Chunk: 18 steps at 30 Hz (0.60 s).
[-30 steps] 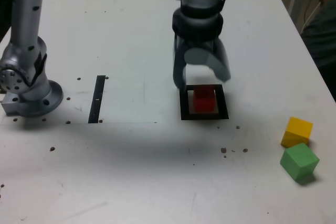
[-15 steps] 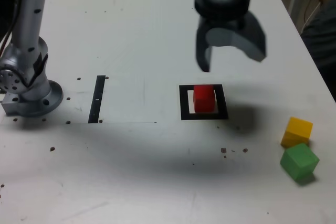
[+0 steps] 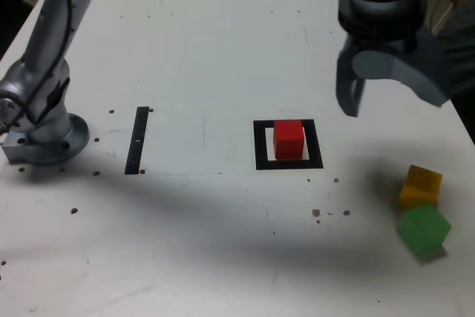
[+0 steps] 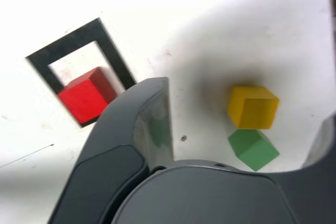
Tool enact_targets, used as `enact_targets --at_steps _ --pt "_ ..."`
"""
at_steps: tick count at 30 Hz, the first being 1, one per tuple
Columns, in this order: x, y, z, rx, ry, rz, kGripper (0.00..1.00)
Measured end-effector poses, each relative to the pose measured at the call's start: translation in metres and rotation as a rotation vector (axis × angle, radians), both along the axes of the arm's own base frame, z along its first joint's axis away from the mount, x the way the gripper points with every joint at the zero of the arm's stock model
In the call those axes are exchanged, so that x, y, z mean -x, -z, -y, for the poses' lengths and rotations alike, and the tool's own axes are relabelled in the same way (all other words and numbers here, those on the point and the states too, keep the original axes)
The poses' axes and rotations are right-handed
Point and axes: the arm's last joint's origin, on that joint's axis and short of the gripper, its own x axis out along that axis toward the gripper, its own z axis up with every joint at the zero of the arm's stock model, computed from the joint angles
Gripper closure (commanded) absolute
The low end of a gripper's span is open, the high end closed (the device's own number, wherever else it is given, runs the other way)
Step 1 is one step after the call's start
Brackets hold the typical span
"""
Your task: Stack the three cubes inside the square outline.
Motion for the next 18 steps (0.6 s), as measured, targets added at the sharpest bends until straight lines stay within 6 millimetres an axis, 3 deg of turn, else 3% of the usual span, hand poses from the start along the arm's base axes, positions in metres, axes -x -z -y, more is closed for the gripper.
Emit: enact_targets --at_steps 18 --pt "-0.048 0.042 0.034 0.030 0.064 -0.043 0.01"
